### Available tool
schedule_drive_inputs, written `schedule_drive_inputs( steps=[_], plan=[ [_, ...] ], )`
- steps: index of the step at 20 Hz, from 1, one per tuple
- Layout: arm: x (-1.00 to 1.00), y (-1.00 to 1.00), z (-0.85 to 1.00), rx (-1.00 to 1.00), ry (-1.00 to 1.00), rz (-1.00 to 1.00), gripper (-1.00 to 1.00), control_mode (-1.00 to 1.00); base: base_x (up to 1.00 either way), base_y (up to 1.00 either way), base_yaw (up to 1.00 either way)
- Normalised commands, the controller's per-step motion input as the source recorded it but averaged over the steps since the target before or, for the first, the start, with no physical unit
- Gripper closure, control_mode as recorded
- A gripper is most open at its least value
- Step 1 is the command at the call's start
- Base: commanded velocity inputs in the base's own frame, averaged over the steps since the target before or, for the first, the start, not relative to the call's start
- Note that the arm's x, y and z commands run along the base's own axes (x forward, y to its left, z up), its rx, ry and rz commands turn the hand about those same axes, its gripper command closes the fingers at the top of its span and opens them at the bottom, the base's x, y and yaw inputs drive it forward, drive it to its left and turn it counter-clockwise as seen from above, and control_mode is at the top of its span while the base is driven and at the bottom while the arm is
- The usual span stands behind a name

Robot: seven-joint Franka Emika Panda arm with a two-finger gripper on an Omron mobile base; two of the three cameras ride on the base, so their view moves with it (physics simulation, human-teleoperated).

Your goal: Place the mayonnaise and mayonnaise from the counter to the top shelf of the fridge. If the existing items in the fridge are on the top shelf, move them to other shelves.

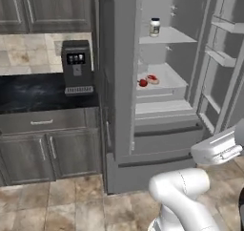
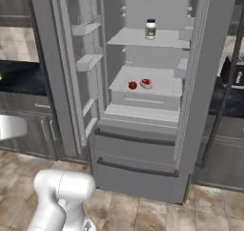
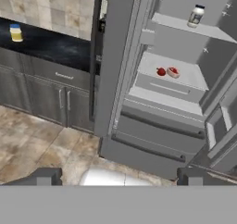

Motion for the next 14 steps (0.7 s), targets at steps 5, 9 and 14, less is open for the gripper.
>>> schedule_drive_inputs(
  steps=[5, 9, 14],
  plan=[
    [0.0, 0.0, 0.0, 0.0, 0.0, 0.0, -1.0, 1.0, -0.16, 1.0, -0.04],
    [0.0, 0.0, 0.0, 0.0, 0.0, 0.0, -1.0, 1.0, 0.66, 1.0, -0.06],
    [0.0, 0.0, 0.0, 0.0, 0.0, 0.0, -1.0, 1.0, 1.0, 1.0, -0.03]
  ],
)
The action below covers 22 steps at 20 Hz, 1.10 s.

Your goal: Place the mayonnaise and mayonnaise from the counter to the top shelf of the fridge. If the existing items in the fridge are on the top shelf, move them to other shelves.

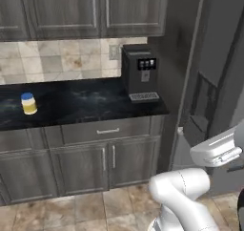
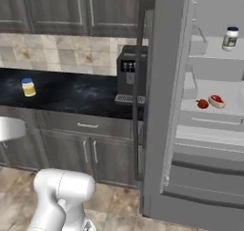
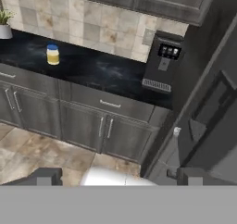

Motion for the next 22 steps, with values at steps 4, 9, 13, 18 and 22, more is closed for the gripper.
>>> schedule_drive_inputs(
  steps=[4, 9, 13, 18, 22],
  plan=[
    [0.0, 0.0, 0.0, 0.0, 0.0, 0.0, -1.0, 1.0, 1.0, 1.0, -0.01],
    [0.0, 0.0, 0.0, 0.0, 0.0, 0.0, -1.0, 1.0, 0.72, 1.0, 0.0],
    [0.0, 0.0, 0.0, 0.0, 0.0, 0.0, -1.0, 1.0, 0.58, 1.0, 0.0],
    [0.0, 0.0, 0.0, 0.0, 0.0, 0.0, -1.0, 1.0, 0.54, 0.99, 0.0],
    [0.0, 0.0, 0.0, 0.0, 0.0, 0.0, -1.0, 1.0, 0.68, 0.62, 0.0]
  ],
)
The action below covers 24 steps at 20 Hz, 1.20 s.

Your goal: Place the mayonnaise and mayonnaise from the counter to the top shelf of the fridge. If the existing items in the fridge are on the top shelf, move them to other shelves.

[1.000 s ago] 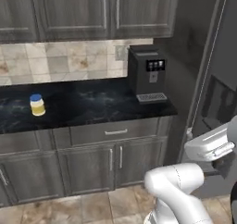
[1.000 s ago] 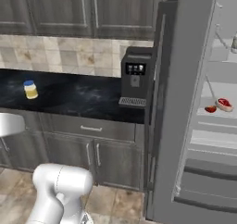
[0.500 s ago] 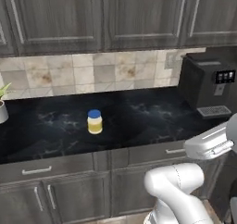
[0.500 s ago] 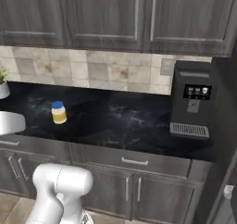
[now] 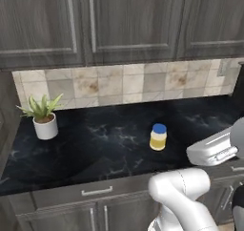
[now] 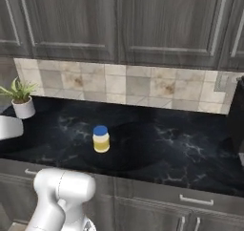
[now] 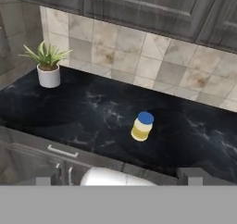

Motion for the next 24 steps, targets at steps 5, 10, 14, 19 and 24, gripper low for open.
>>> schedule_drive_inputs(
  steps=[5, 10, 14, 19, 24],
  plan=[
    [0.0, 0.0, 0.0, 0.0, 0.0, 0.0, -1.0, 1.0, 0.61, 0.07, -0.01],
    [0.3, -0.74, -0.05, 0.11, 0.24, 0.07, -1.0, -1.0, 0.12, -0.03, 0.0],
    [0.02, -1.0, -0.12, 0.22, 0.29, 0.17, -1.0, -1.0, 0.0, 0.0, 0.0],
    [0.09, -1.0, -0.22, 0.19, 0.22, 0.25, -1.0, -1.0, 0.0, 0.0, 0.0],
    [0.76, -0.42, -0.29, 0.07, 0.06, 0.4, -1.0, -1.0, 0.0, 0.0, 0.0]
  ],
)
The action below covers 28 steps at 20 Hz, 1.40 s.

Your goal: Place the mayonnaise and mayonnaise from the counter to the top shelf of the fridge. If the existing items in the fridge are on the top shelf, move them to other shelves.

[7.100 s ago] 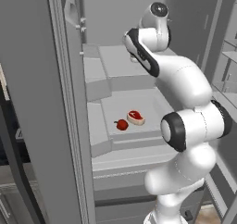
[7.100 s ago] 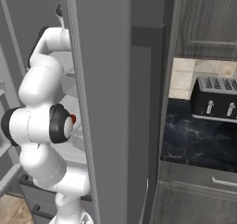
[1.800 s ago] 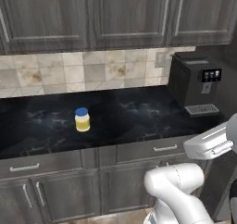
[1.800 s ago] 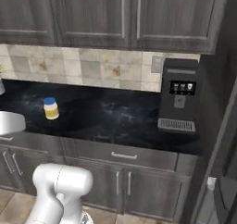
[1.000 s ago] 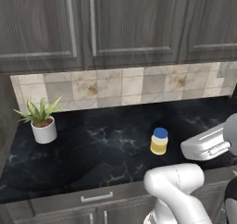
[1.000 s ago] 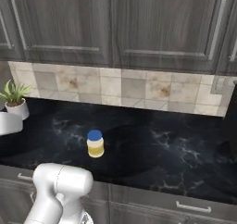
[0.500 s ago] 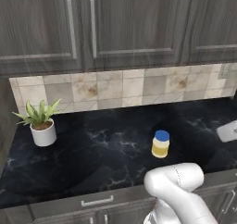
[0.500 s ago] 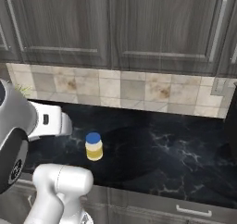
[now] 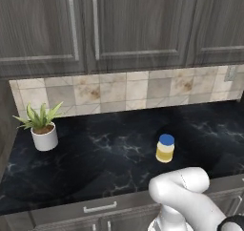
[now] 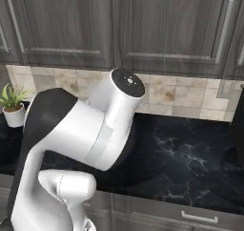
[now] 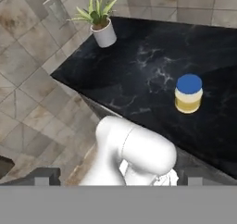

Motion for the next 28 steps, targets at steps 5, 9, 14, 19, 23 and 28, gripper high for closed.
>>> schedule_drive_inputs(
  steps=[5, 9, 14, 19, 23, 28],
  plan=[
    [0.76, -0.08, -0.59, 0.13, -0.15, 0.31, -1.0, -1.0, 0.0, 0.0, 0.0],
    [1.0, 0.0, -0.61, 0.13, -0.27, 0.24, -1.0, -1.0, 0.0, 0.0, 0.0],
    [0.88, 0.12, -0.51, 0.13, -0.18, 0.24, -1.0, -1.0, 0.0, 0.0, 0.0],
    [0.53, 0.15, -0.27, 0.06, -0.12, 0.19, -1.0, -1.0, 0.0, 0.0, 0.0],
    [0.24, 0.1, -0.2, 0.0, -0.08, 0.09, -1.0, -1.0, 0.0, 0.0, 0.0],
    [0.15, 0.05, -0.44, 0.0, -0.03, 0.06, -1.0, -1.0, 0.0, 0.0, 0.0]
  ],
)
